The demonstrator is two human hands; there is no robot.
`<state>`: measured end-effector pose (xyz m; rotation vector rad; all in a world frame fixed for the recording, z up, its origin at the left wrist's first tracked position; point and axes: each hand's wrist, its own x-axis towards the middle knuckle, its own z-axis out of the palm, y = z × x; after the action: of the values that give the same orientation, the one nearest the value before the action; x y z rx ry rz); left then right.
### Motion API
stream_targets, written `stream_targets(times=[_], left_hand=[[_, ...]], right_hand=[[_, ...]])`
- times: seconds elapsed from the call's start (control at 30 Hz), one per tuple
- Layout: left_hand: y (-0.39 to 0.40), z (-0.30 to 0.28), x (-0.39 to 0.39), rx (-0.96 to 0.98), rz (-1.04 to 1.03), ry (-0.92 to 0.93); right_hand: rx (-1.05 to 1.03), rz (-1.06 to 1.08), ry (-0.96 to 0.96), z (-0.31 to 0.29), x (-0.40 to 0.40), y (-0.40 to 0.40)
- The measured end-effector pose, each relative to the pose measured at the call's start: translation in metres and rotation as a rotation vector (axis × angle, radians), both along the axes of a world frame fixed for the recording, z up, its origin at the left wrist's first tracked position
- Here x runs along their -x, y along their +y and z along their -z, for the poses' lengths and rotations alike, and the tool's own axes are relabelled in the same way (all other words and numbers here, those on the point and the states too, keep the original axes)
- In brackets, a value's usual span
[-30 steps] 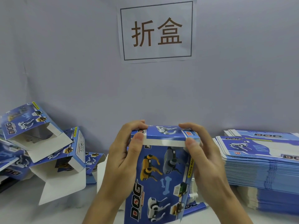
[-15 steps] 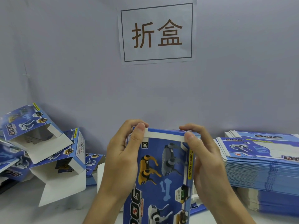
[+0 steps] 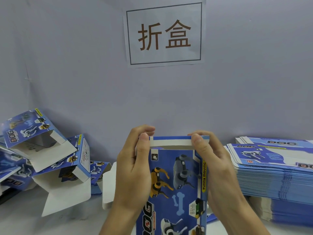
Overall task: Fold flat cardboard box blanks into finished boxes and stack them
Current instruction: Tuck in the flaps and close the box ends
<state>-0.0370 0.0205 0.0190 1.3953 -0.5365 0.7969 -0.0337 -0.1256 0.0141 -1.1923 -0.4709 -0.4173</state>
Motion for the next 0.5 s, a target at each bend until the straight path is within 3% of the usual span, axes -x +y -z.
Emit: stream_targets(times=[0.3,0.5], left_hand=[[0.006,0.001,0.001,0.01,0.179,0.07],[0.012,-0.005,0.006,-0.067,0.19,-0.015]], right_hand=[[-0.081,-0.091,0.004,0.0,0.004,-0.003],[-0.144,-0.201,-0.015,0.003,0.008,-0.01]])
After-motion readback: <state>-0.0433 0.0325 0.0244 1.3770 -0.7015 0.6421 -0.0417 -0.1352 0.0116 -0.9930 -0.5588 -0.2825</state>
